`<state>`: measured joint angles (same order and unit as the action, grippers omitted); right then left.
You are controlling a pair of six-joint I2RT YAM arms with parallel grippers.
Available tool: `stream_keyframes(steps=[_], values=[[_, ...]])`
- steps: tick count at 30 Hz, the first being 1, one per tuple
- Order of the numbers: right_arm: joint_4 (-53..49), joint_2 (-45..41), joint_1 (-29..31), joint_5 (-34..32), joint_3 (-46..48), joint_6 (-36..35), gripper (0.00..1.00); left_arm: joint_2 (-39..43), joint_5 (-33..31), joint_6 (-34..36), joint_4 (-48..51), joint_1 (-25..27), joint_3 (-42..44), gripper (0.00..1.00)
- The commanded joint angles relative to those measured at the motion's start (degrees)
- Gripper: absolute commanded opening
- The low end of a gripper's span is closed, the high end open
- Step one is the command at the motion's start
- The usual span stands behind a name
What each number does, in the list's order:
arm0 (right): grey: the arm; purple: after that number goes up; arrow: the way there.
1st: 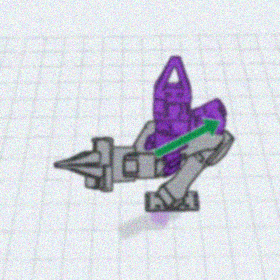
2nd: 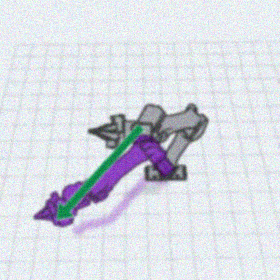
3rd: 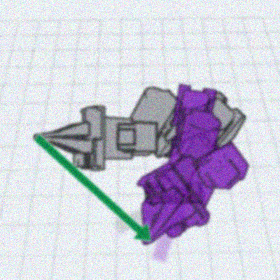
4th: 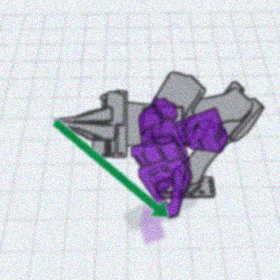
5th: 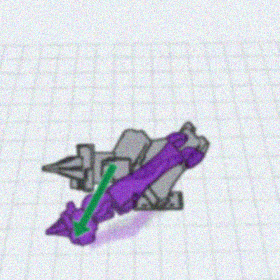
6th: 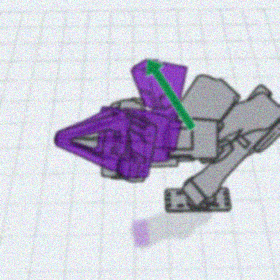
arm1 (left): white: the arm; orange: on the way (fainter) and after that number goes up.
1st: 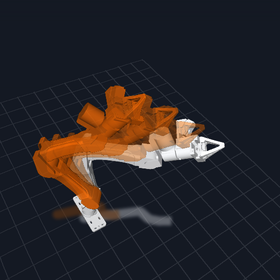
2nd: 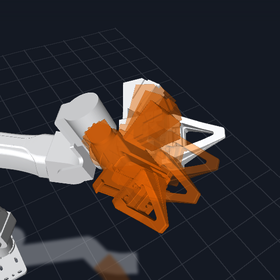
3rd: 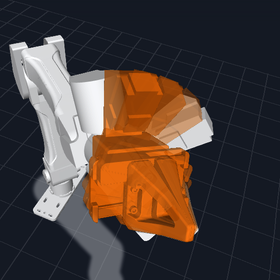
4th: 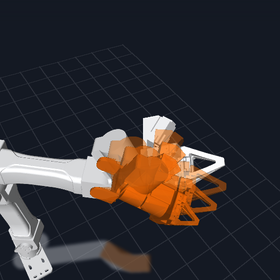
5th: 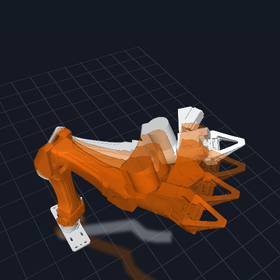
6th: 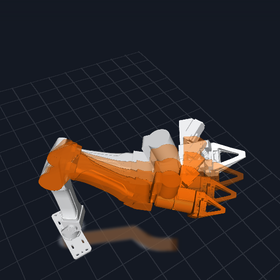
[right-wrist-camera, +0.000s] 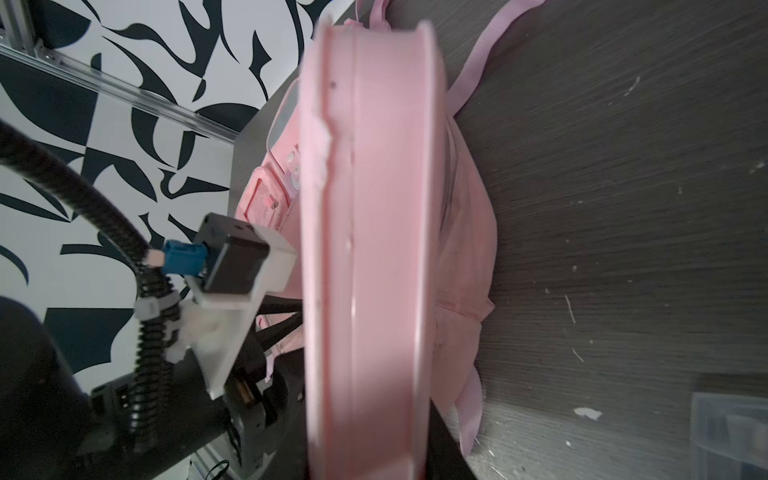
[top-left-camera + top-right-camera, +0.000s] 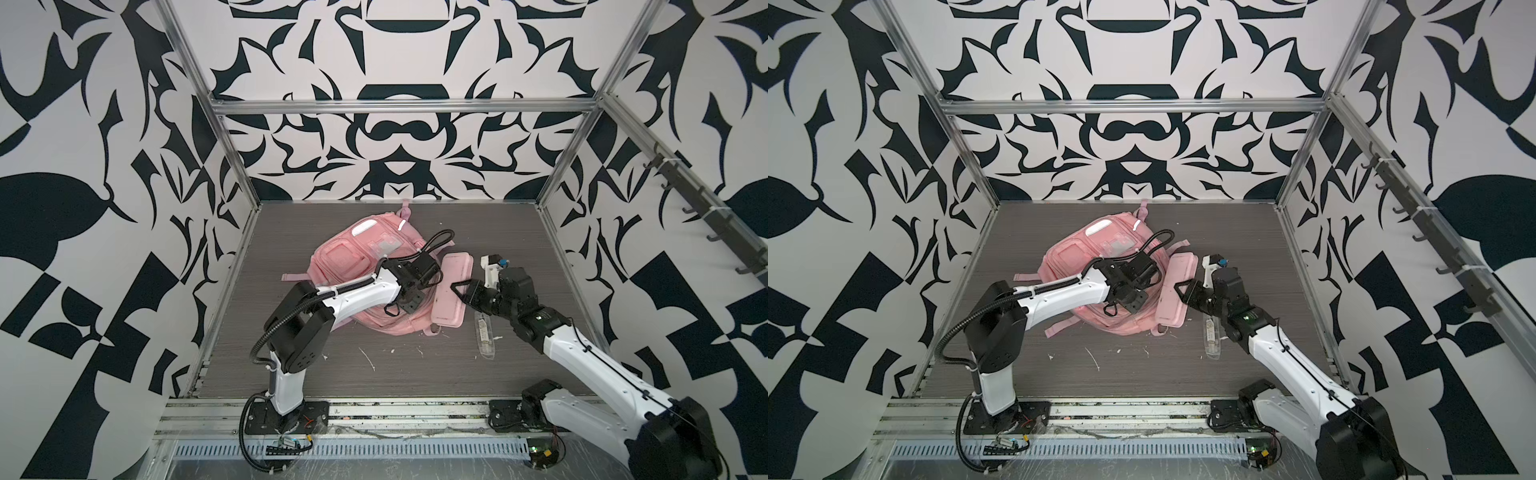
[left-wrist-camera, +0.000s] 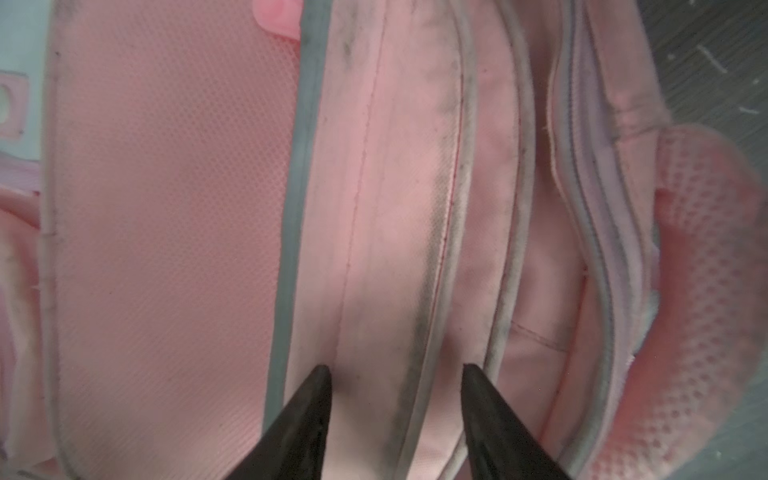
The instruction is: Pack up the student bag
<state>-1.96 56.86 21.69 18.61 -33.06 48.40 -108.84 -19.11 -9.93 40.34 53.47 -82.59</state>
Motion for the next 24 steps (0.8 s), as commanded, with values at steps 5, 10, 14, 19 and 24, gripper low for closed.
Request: stream_keyframes(steps=[5, 10, 14, 19, 24], values=[[8.5, -0.9, -2.0, 4.0, 0.6, 2.1, 0.13, -5.0, -7.7, 1.0, 6.9, 0.3, -7.3, 0.20], [9.0, -0.9, -2.5, 4.9, 0.8, 2.2, 0.13, -2.9, -6.8, 0.2, 6.9, -1.1, -11.0, 0.00], [9.3, -0.8, -2.7, 5.1, 0.5, 2.4, 0.13, 1.4, -3.0, -1.2, 5.5, -4.1, -12.2, 0.00], [9.7, -0.4, -2.8, 4.9, 0.3, 2.7, 0.13, 8.8, 5.6, -3.7, 1.9, -9.6, -11.0, 0.00], [14.5, 2.9, -2.8, 5.9, 0.5, 5.2, 0.12, 15.8, 18.6, -6.0, -2.7, -15.7, -7.6, 0.00]])
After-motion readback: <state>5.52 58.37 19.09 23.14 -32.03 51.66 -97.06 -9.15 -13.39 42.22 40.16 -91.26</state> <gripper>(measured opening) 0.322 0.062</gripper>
